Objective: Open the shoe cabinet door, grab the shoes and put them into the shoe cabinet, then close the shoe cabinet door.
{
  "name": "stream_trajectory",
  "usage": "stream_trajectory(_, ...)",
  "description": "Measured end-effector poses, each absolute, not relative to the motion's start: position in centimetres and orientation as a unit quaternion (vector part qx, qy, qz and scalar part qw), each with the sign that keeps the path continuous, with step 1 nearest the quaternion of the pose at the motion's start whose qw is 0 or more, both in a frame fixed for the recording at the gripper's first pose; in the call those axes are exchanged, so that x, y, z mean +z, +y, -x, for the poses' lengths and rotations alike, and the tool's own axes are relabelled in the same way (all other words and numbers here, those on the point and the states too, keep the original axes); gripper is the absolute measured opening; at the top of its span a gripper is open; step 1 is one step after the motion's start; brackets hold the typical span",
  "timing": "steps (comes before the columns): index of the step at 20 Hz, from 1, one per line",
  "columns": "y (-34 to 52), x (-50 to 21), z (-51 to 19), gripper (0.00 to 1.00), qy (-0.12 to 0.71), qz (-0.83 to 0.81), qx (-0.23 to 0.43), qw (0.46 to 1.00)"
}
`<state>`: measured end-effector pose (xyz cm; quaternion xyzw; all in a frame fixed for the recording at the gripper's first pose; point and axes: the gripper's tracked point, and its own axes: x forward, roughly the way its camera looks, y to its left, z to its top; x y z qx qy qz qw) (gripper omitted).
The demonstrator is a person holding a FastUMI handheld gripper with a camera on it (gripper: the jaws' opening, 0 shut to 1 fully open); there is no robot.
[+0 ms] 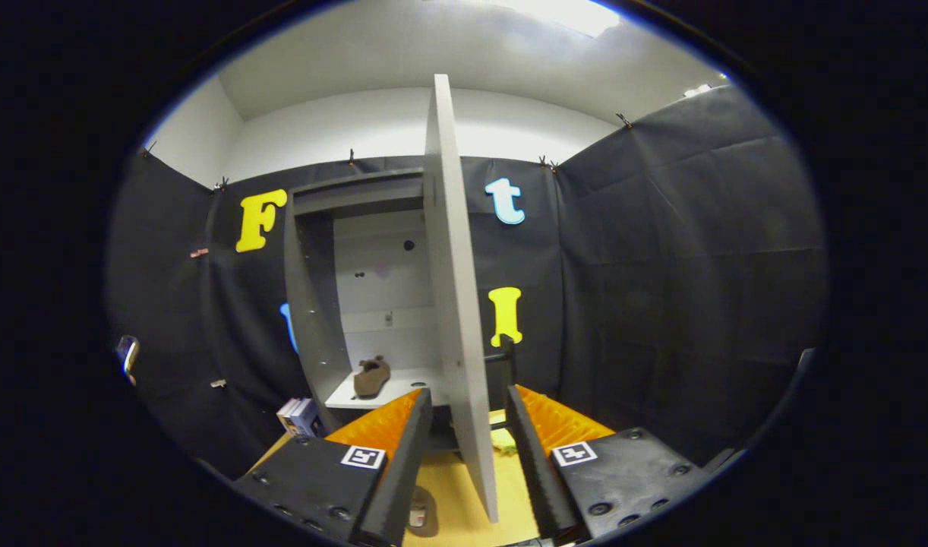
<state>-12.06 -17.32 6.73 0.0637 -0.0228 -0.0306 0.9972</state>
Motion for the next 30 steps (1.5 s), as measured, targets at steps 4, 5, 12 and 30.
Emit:
stream_trajectory(4, -11.9, 5.4, 11.9, 0.90, -0.001, -0.048, 0.027, 0.998)
stream_trajectory(5, -10.5, 4.3, 11.7, 0.95, 0.015, -0.045, 0.040, 0.998)
stream_trajectory(12, -2.8, -8.3, 8.8, 1.00, 0.149, -0.044, 0.097, 0.983)
stream_trajectory(30, 0.7, -40.9, 4.3, 0.99, 0.385, -0.046, 0.077, 0.918)
